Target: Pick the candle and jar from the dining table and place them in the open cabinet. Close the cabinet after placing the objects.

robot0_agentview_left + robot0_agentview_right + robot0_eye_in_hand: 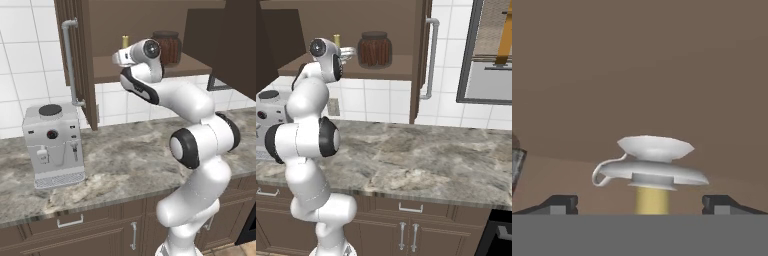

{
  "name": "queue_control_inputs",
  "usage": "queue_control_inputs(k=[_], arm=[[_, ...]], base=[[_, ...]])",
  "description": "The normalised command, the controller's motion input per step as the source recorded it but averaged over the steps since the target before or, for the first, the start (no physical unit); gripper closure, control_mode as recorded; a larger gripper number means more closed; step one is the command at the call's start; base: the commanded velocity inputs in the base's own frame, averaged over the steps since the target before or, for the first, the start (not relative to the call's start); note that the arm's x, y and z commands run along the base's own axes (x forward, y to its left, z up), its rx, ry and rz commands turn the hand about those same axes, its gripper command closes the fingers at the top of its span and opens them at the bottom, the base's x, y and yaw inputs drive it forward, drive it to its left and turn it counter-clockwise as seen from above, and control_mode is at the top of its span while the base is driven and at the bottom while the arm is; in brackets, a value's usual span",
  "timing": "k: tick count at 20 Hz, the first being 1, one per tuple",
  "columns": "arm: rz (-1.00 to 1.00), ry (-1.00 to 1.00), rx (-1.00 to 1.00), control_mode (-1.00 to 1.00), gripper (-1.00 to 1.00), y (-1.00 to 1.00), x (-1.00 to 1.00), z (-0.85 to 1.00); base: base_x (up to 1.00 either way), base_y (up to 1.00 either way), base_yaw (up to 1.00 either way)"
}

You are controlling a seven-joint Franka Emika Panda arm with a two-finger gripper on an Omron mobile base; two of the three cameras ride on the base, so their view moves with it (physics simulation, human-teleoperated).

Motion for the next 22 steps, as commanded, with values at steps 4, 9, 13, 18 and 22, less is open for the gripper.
queue_control_inputs(k=[4,9,13,18,22], arm=[[0.0,-0.03,0.0,-1.0,-1.0,-0.09,-0.31,0.0],[0.0,-0.04,0.0,-1.0,-1.0,-0.02,-0.5,0.03],[0.0,-0.04,0.0,-1.0,-1.0,0.0,-0.57,0.02],[0.0,-0.01,0.0,-1.0,-1.0,0.0,-0.47,0.0],[0.01,-0.01,0.0,-1.0,-1.0,-0.02,-0.52,0.0]], base=[[0.0,0.0,0.0],[0.0,0.0,0.0],[0.0,0.0,0.0],[0.0,0.0,0.0],[0.0,0.0,0.0]])
